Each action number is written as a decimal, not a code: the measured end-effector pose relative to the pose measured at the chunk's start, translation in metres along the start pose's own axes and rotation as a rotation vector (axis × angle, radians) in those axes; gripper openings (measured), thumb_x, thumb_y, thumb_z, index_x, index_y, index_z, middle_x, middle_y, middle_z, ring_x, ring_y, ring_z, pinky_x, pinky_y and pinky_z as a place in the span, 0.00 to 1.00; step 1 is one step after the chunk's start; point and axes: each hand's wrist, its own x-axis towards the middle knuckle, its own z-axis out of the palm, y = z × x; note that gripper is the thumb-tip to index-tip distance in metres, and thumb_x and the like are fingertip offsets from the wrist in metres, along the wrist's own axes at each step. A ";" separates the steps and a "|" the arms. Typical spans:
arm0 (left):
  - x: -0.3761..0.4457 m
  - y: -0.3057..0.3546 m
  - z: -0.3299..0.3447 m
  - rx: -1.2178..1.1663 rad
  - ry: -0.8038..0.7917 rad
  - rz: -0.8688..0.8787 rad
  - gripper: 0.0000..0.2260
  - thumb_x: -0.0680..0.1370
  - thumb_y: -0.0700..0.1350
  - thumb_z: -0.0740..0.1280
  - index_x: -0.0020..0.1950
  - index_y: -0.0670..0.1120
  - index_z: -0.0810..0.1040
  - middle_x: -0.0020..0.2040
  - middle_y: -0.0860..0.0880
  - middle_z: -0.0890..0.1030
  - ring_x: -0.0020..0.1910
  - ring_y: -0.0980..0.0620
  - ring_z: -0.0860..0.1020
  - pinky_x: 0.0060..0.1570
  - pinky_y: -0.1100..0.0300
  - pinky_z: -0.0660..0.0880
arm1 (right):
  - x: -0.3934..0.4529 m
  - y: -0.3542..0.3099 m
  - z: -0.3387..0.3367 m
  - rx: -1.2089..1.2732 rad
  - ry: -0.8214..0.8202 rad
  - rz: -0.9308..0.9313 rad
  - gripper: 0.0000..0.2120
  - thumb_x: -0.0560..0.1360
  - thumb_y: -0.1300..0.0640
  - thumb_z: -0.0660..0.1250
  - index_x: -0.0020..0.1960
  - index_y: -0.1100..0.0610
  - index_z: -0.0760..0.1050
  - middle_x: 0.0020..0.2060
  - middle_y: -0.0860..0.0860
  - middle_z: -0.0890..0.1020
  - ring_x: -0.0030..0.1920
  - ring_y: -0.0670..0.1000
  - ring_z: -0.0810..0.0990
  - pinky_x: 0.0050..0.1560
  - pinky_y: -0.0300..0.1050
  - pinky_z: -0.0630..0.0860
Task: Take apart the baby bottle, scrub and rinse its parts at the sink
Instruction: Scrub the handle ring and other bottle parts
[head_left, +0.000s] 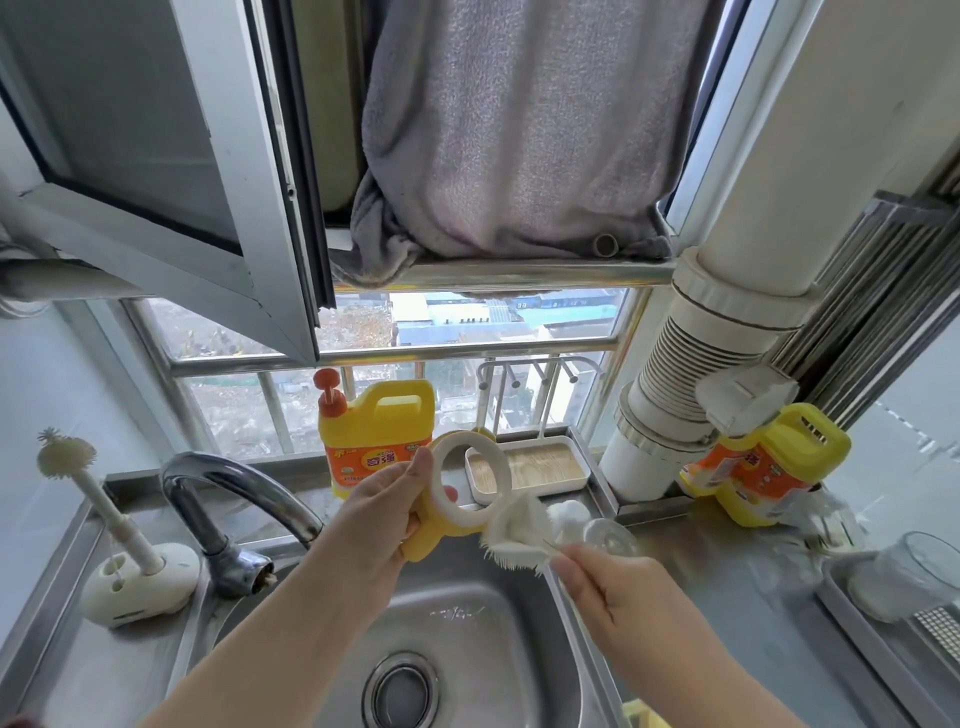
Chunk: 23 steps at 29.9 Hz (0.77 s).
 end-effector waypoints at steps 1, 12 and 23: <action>0.000 0.001 0.001 0.013 0.003 -0.007 0.17 0.76 0.51 0.63 0.55 0.40 0.79 0.39 0.45 0.82 0.46 0.46 0.75 0.55 0.50 0.69 | 0.001 0.001 0.000 -0.024 0.027 -0.014 0.24 0.75 0.34 0.45 0.52 0.43 0.76 0.29 0.41 0.76 0.34 0.41 0.74 0.35 0.36 0.70; -0.009 -0.009 0.017 0.123 -0.043 -0.042 0.09 0.79 0.46 0.62 0.46 0.44 0.79 0.35 0.48 0.81 0.36 0.51 0.75 0.30 0.63 0.71 | 0.018 -0.026 -0.010 -0.018 0.027 -0.048 0.29 0.72 0.31 0.45 0.46 0.52 0.72 0.35 0.50 0.78 0.40 0.55 0.76 0.42 0.49 0.73; -0.007 0.000 0.010 0.046 -0.080 -0.003 0.12 0.79 0.46 0.61 0.47 0.42 0.81 0.38 0.44 0.77 0.37 0.49 0.71 0.38 0.58 0.66 | 0.017 -0.029 -0.019 -0.097 -0.024 -0.112 0.24 0.73 0.32 0.45 0.39 0.50 0.66 0.30 0.46 0.72 0.35 0.51 0.71 0.39 0.49 0.72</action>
